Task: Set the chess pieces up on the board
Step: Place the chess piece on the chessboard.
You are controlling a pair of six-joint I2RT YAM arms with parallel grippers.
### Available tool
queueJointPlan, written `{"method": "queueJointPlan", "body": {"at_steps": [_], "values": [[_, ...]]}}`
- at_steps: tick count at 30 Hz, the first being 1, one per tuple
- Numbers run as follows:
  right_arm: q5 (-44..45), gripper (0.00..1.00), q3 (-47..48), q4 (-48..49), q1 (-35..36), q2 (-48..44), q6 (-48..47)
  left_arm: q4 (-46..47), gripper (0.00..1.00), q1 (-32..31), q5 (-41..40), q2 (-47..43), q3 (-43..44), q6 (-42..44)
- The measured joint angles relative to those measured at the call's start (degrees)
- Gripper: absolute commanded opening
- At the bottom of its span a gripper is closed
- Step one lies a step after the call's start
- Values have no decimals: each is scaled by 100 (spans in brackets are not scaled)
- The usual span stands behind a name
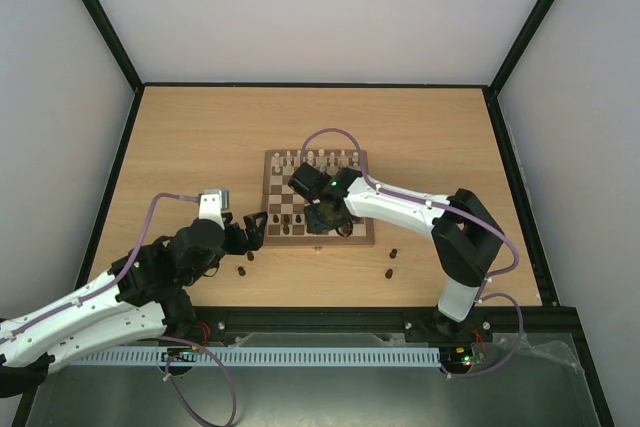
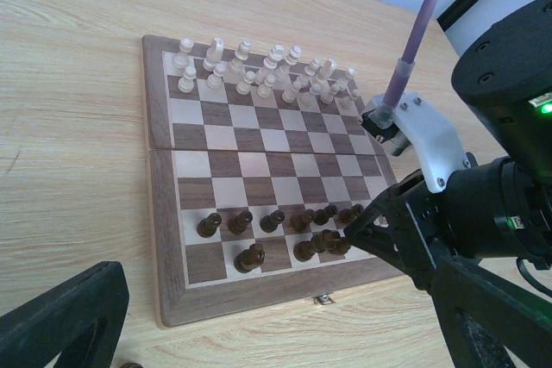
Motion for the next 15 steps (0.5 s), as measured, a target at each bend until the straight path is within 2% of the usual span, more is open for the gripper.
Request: {"method": "queueJointPlan", "body": {"at_steps": [5, 15], "values": [[-50, 12, 59, 2, -35, 116, -66, 0, 99, 0, 0, 0, 0, 0], [-90, 26, 61, 7, -72, 168, -151, 2, 99, 0, -2, 0, 0, 0]]}}
